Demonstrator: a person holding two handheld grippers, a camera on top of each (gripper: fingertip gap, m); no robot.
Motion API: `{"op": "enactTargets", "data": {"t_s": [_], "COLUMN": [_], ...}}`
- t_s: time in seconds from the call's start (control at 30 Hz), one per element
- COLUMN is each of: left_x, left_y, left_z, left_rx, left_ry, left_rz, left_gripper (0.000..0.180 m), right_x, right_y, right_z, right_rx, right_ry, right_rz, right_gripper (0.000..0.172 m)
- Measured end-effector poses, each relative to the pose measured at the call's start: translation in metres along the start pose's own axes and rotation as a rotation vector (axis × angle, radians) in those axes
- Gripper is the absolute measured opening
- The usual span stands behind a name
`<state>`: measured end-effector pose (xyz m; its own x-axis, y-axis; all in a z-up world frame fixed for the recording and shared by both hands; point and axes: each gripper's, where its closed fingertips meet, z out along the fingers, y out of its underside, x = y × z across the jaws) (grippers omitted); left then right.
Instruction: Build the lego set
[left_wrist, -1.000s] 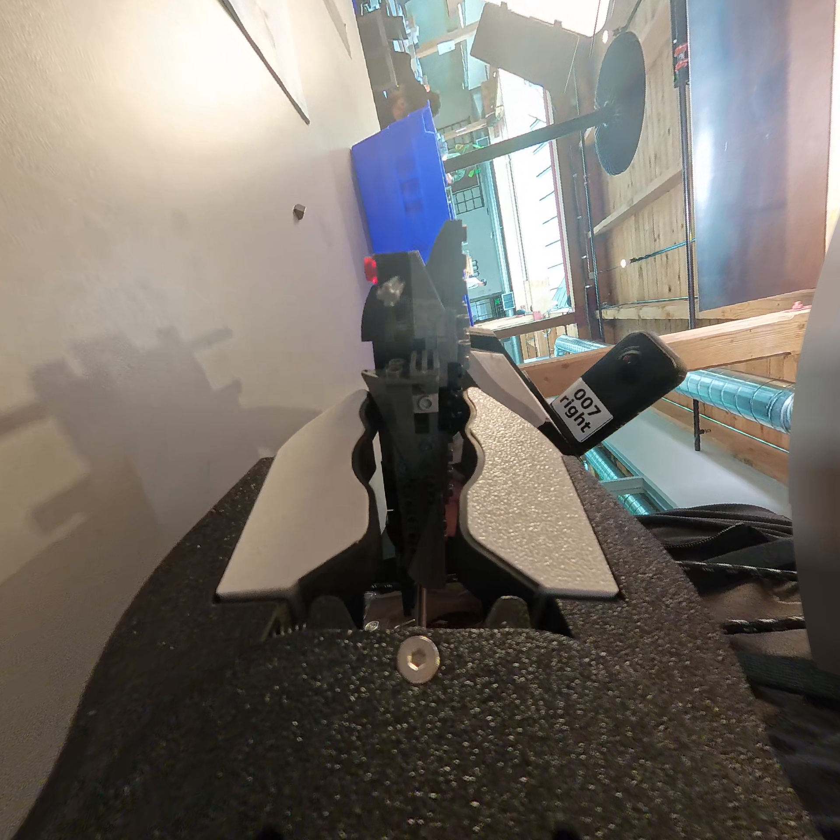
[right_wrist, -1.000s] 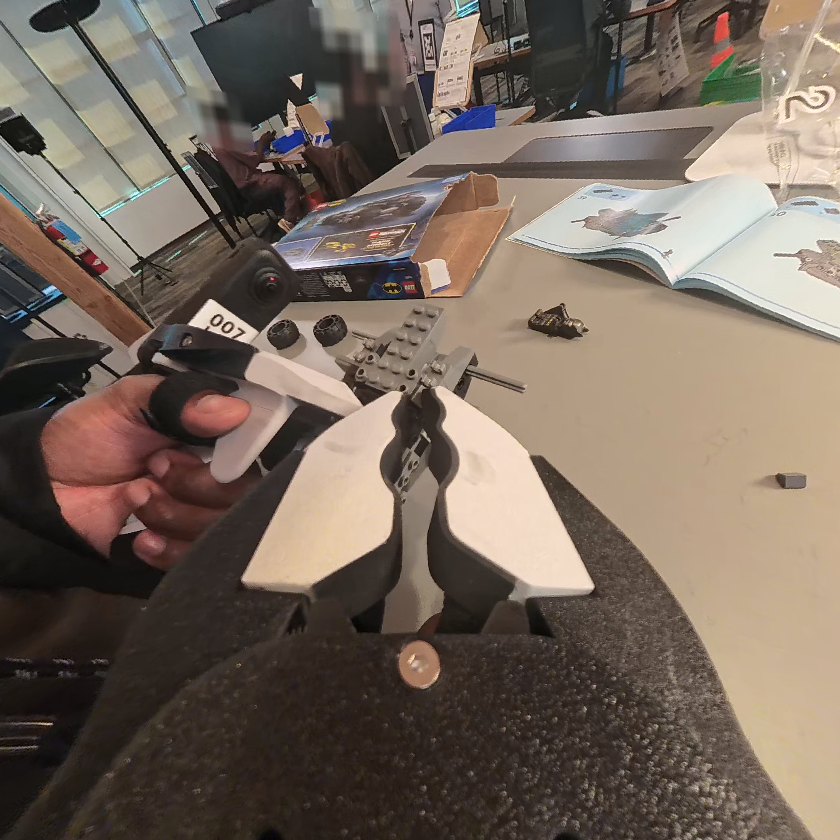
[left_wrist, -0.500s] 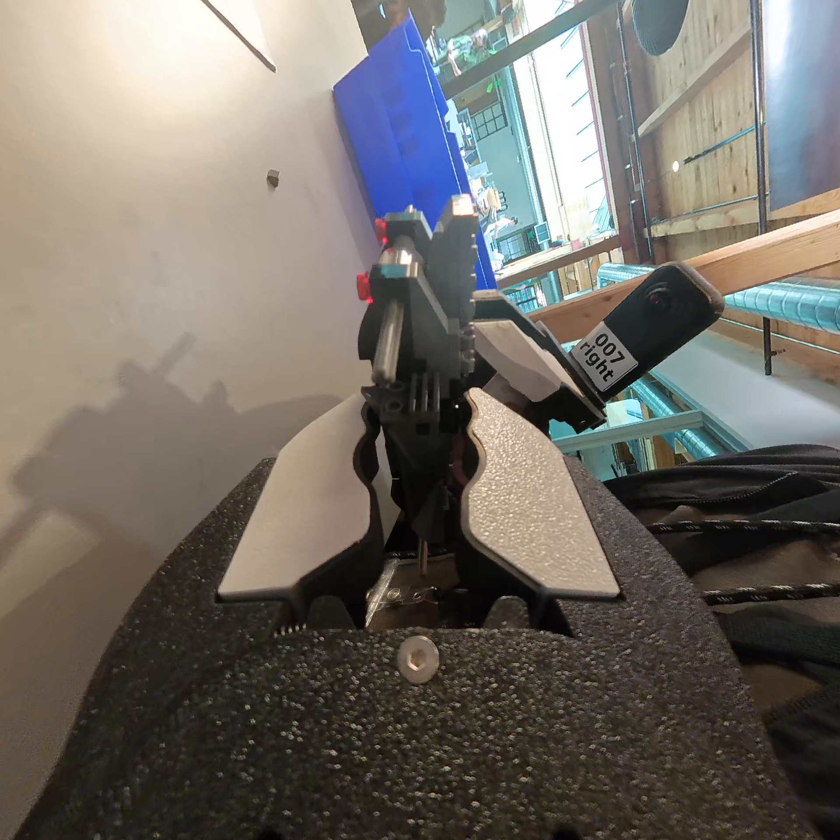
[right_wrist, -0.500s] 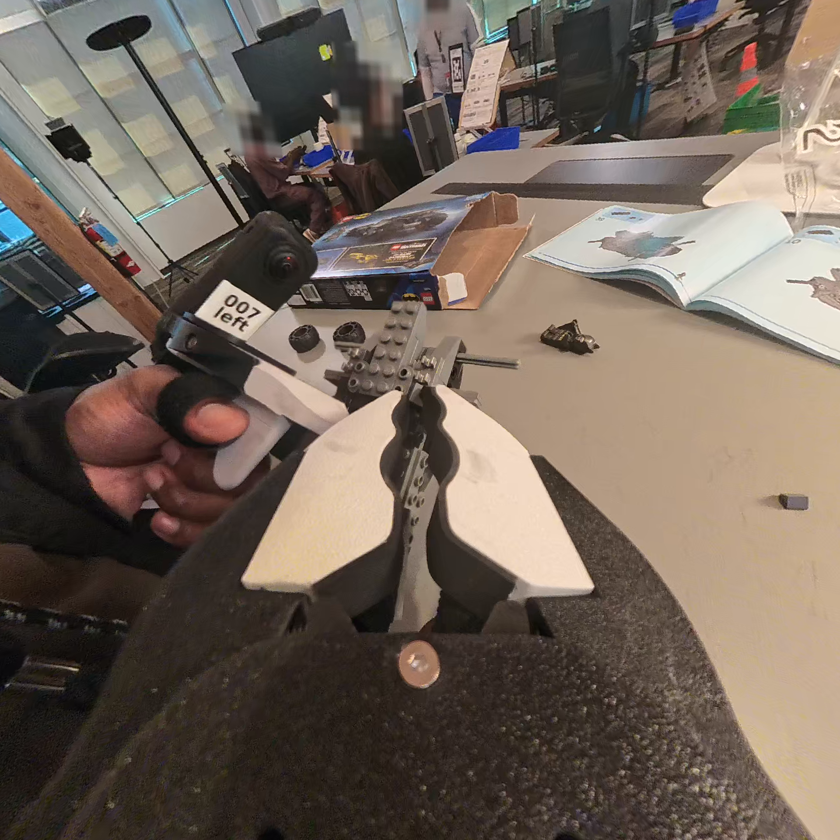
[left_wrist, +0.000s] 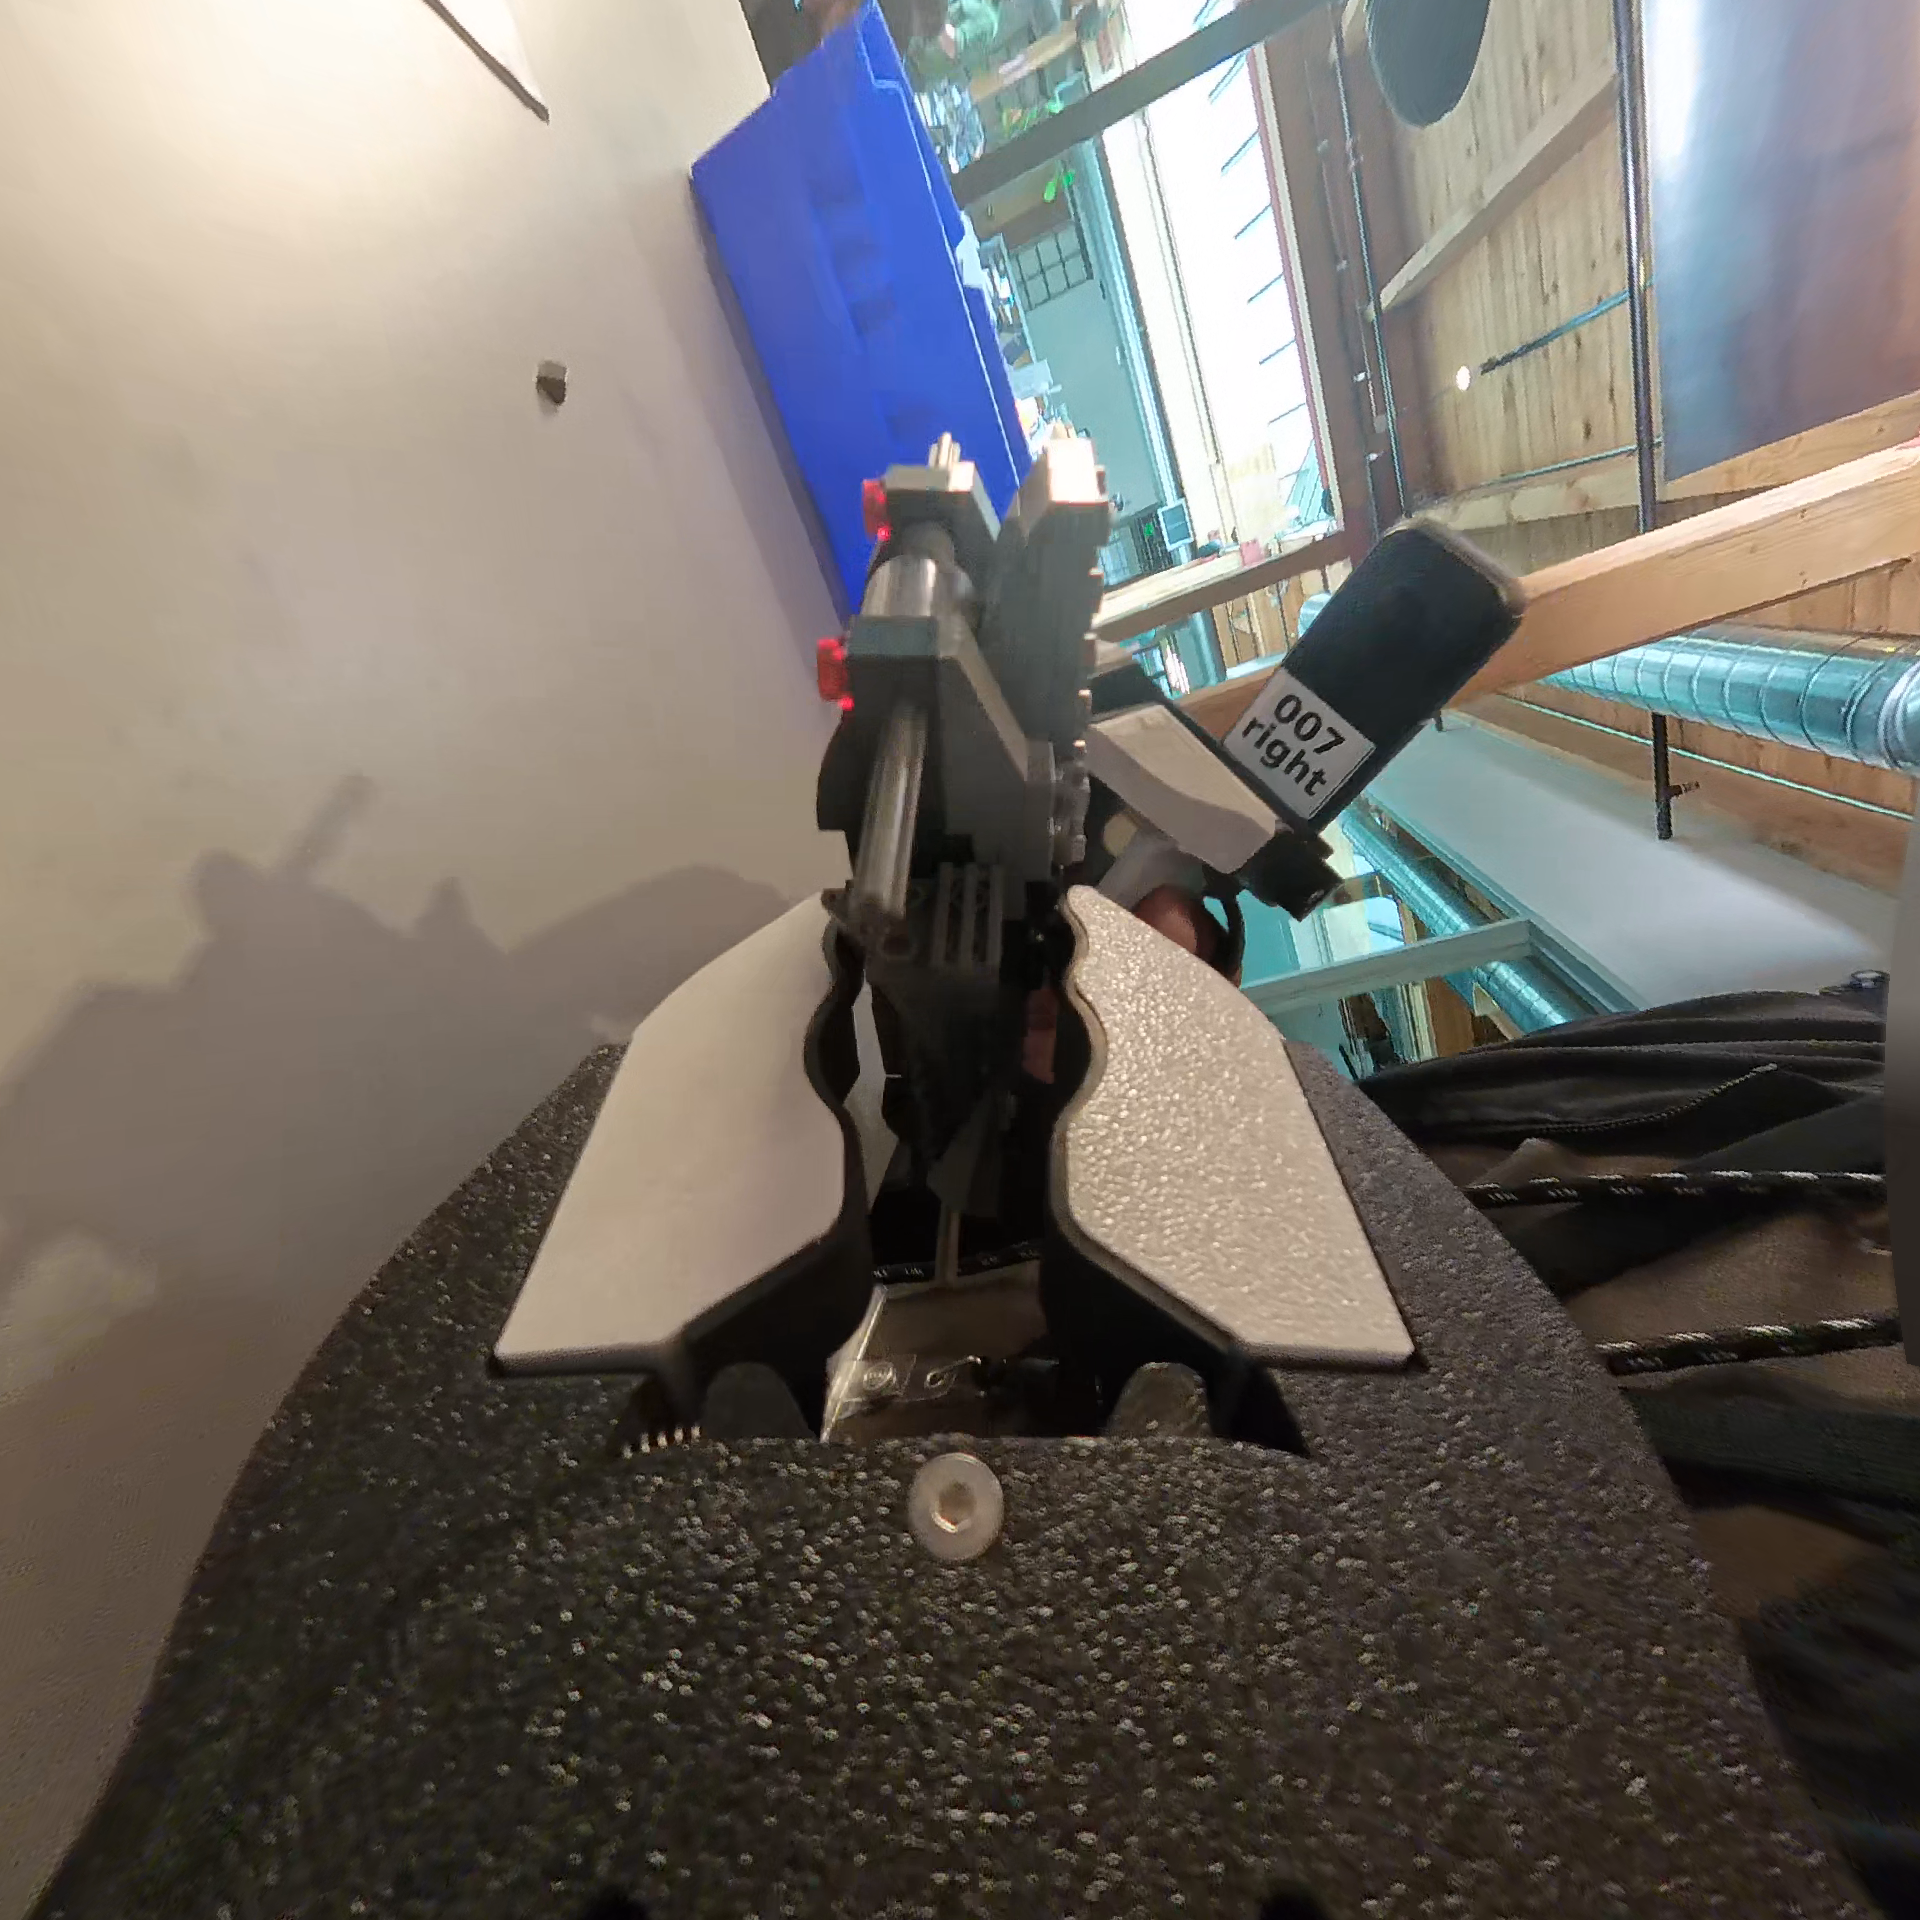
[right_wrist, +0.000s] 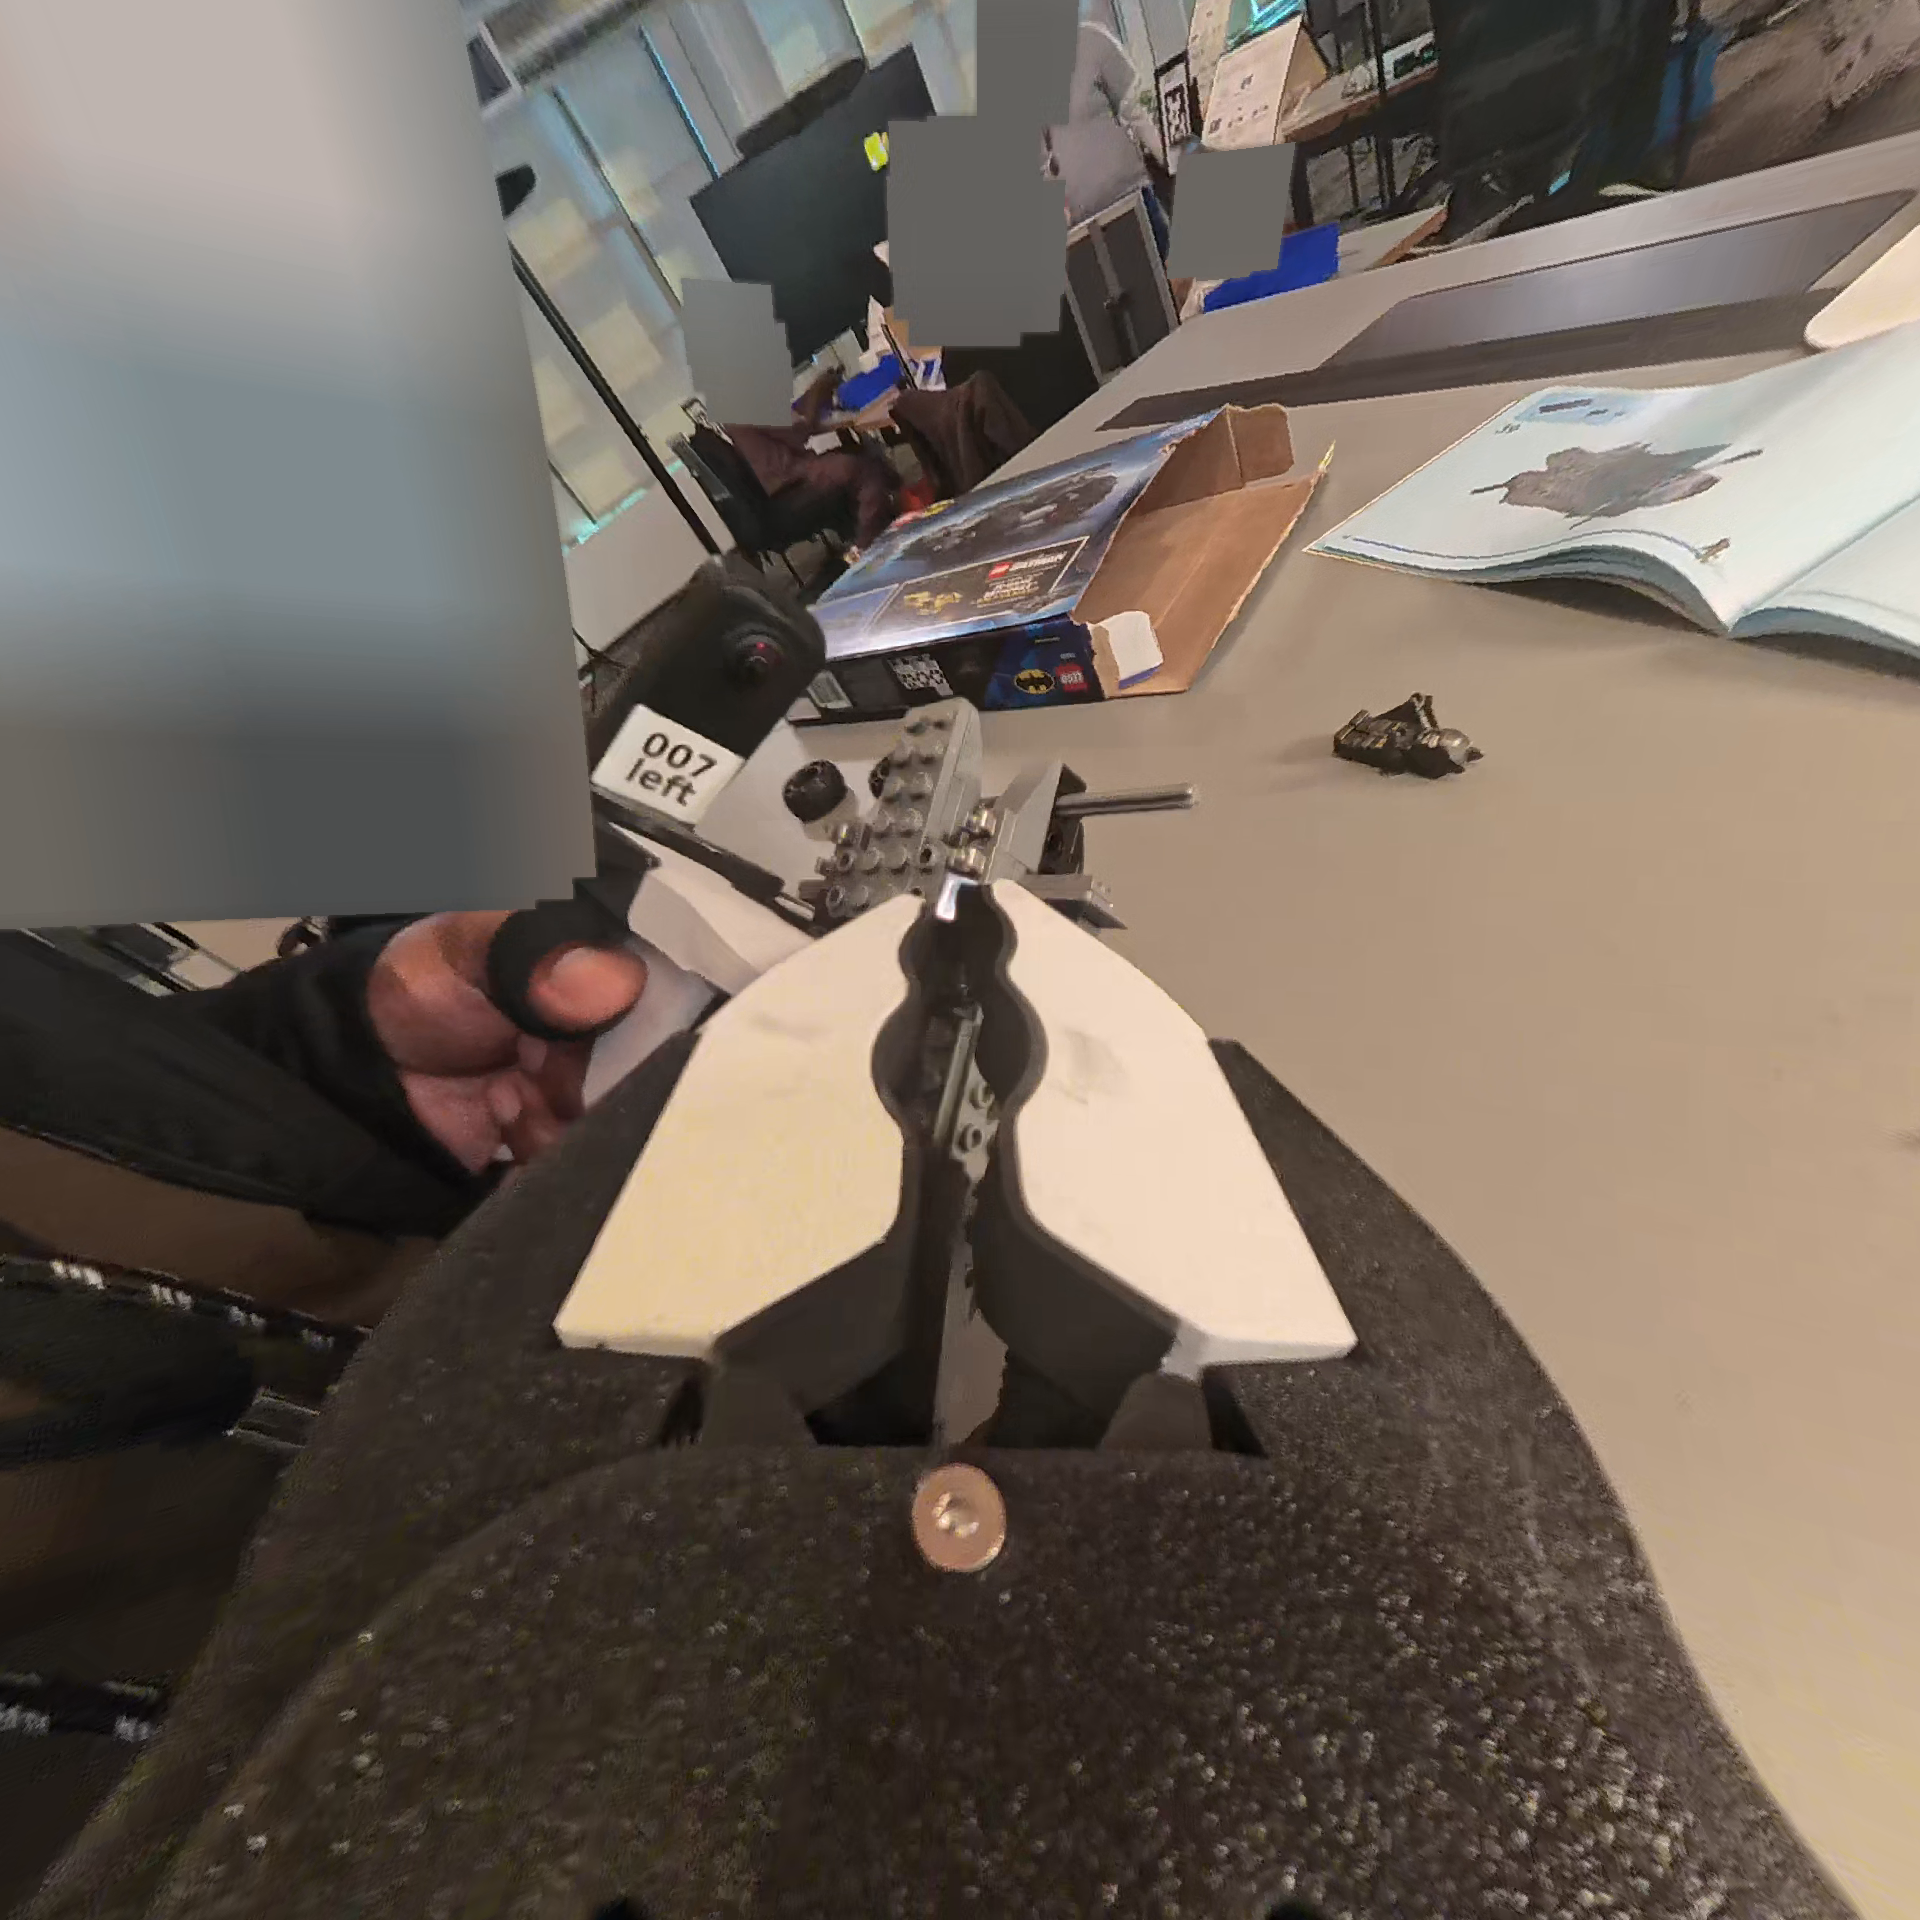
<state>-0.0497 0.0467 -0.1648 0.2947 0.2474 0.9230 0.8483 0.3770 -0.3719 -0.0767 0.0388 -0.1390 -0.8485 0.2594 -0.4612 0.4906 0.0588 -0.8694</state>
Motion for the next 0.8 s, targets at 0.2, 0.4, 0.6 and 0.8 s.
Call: {"op": "enactTargets", "data": {"t_s": [0.2, 0.4, 0.6, 0.8], "left_x": [0.002, -0.003, -0.001, 0.002], "left_y": [-0.008, -0.01, -0.012, -0.01], "left_z": [-0.002, -0.002, -0.002, 0.001], "left_rx": [0.085, 0.156, 0.169, 0.154], "left_ry": [0.009, 0.061, 0.014, 0.0], "left_rz": [0.06, -0.01, 0.075, 0.11], "left_gripper": [0.035, 0.034, 0.034, 0.034], "right_x": [-0.008, -0.002, 0.011, 0.01], "right_y": [0.008, 0.005, -0.008, -0.006], "right_z": [0.006, 0.004, -0.005, -0.005], "right_rx": [-0.008, 0.01, 0.067, 0.063], "right_ry": [-0.008, 0.043, 0.18, 0.17], "right_rz": [-0.02, -0.027, -0.116, -0.113], "right_gripper": [0.0, 0.0, 0.0, 0.001]}}
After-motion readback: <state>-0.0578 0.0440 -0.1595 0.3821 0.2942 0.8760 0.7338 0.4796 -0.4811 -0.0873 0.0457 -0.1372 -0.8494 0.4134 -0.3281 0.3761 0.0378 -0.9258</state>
